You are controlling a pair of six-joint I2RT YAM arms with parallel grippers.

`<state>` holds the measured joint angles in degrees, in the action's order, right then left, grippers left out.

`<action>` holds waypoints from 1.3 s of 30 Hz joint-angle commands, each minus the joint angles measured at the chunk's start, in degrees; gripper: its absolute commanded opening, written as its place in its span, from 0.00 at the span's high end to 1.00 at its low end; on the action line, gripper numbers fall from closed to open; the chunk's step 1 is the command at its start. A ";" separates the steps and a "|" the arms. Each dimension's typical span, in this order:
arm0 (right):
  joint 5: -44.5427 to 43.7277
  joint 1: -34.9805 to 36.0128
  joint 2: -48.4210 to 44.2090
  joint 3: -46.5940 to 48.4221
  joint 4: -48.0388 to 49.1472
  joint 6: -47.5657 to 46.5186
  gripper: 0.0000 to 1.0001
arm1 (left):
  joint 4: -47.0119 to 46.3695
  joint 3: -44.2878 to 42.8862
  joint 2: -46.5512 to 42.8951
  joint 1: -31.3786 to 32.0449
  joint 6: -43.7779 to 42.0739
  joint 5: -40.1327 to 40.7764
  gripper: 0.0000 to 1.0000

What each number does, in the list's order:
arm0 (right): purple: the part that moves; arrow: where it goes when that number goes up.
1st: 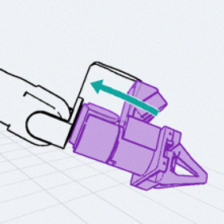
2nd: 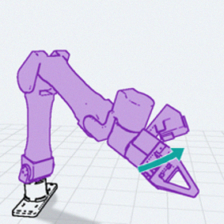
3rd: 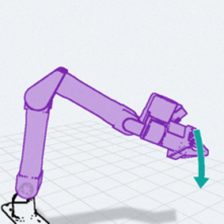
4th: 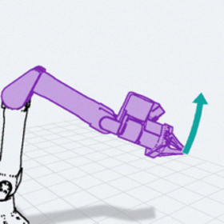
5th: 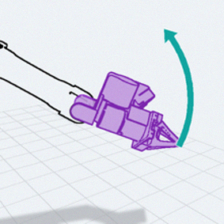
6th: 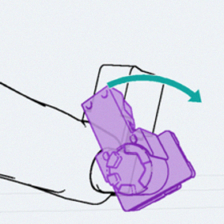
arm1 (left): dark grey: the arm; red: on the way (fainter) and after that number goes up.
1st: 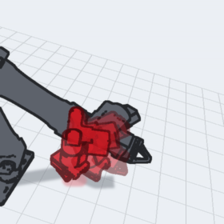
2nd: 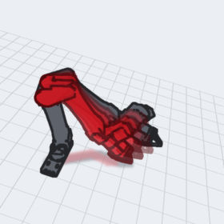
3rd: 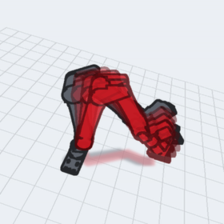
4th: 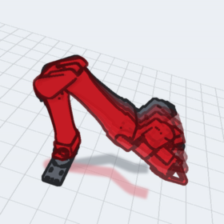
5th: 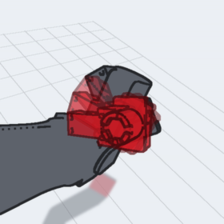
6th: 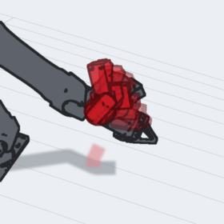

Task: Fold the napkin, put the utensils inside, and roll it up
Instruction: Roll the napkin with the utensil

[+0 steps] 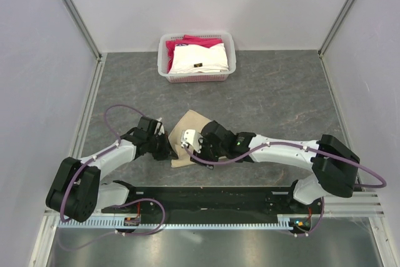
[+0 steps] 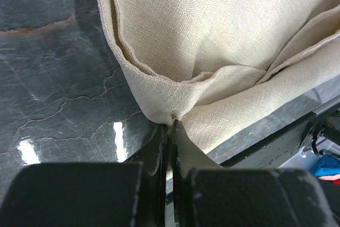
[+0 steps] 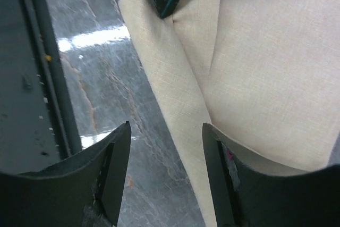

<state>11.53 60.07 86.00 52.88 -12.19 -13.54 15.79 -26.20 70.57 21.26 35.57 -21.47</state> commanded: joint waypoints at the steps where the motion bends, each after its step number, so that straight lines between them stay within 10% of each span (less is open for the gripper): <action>1: -11.17 3.20 0.31 -1.47 5.23 -5.88 0.37 | 3.90 -1.58 1.24 0.19 -1.03 4.25 0.98; 25: -11.88 6.29 14.10 3.19 4.89 -10.81 0.46 | 3.37 -2.28 3.52 0.10 -1.65 2.58 0.98; 34: -8.80 5.05 18.24 5.83 -2.22 -9.49 0.67 | 3.63 -4.21 2.91 0.01 -2.09 3.98 0.98; 39: -9.33 3.83 18.86 6.71 -6.88 -6.16 0.75 | 7.40 -8.87 1.60 -1.56 -2.00 8.63 0.72</action>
<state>-0.03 64.82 102.13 59.35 -12.23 -23.27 20.67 -30.74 73.12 21.26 34.96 -18.31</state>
